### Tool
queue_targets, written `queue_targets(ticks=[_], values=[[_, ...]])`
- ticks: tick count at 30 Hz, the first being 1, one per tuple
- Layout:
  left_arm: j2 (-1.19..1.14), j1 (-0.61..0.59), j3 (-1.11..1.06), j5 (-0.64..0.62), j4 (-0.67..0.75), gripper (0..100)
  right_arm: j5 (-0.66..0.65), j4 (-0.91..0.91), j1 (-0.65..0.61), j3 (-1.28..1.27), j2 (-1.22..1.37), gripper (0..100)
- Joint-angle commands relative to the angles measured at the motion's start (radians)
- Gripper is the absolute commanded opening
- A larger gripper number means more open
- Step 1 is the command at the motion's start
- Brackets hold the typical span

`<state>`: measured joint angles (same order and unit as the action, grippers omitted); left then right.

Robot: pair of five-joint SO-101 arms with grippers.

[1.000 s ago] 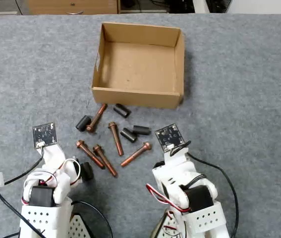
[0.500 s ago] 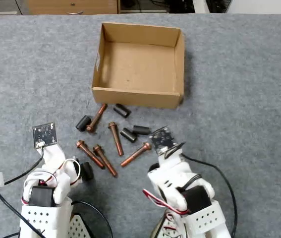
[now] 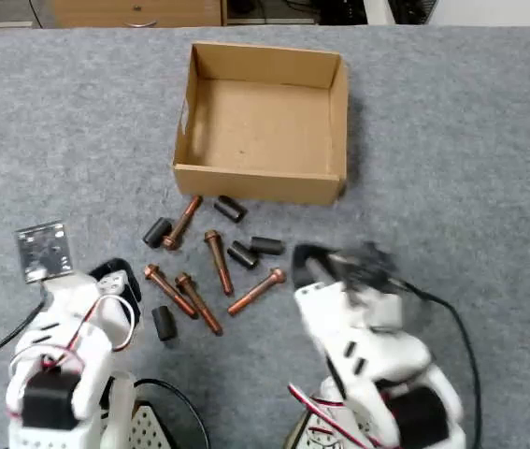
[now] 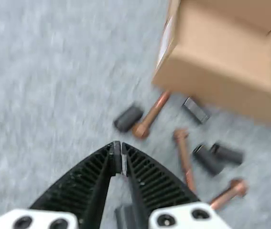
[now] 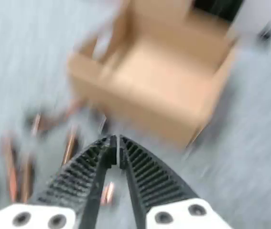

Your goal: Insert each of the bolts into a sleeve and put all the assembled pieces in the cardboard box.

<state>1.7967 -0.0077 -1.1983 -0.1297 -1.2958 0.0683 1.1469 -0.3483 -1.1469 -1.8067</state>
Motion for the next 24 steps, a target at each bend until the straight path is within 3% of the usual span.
queue_targets(ticks=[1,6,9,14,18,20,22,24], values=[[0.015,-0.06,0.16,0.002,0.054,2,-0.008,-0.199,0.111,0.099,-0.081,0.5],[-0.107,-0.253,0.236,0.002,0.192,2,-0.002,-0.411,0.234,0.163,0.097,0.5],[-0.226,-0.353,0.245,0.0,0.219,2,0.0,-0.433,0.245,0.311,0.288,0.8],[-0.364,-0.384,0.216,0.0,0.196,2,0.114,-0.365,0.26,0.731,0.665,0.5],[-0.406,-0.381,0.118,-0.005,0.157,2,0.196,-0.301,0.389,1.099,0.958,0.5],[-0.404,-0.385,0.049,-0.005,0.157,2,0.253,-0.281,0.386,1.233,1.073,0.5],[-0.404,-0.385,-0.009,-0.005,0.157,2,0.262,-0.287,0.358,1.336,1.168,0.5],[-0.404,-0.385,-0.054,-0.005,0.158,2,0.167,-0.334,0.291,1.385,1.28,0.5]])
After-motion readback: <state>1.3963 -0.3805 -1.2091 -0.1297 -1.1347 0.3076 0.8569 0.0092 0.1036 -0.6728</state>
